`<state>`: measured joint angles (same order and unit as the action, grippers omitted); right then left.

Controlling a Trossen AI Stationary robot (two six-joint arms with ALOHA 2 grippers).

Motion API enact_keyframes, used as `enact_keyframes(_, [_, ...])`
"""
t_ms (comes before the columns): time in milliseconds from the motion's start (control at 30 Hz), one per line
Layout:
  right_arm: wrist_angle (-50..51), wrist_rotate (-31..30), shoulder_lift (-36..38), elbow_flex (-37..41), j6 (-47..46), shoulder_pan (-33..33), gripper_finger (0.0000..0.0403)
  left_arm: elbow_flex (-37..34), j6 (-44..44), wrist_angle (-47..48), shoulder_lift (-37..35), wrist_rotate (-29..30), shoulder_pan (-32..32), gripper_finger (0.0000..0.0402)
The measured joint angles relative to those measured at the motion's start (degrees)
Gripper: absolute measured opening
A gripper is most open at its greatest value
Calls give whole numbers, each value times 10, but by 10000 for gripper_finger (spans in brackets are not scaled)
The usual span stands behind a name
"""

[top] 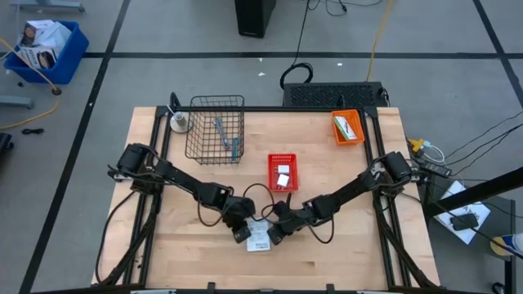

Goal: Pick and place items into bin
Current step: Put the white card reader box into the orange bin

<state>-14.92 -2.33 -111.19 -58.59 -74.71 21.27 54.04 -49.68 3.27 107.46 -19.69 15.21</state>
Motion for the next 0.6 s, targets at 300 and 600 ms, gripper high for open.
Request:
enact_keyframes(300, [-47, -18, 14, 0, 52, 5, 0, 0, 1, 10, -2, -6, 0, 1])
enact_keyframes(600, [-63, -67, 17, -3, 48, 3, 0, 0, -6, -18, -1, 18, -3, 2])
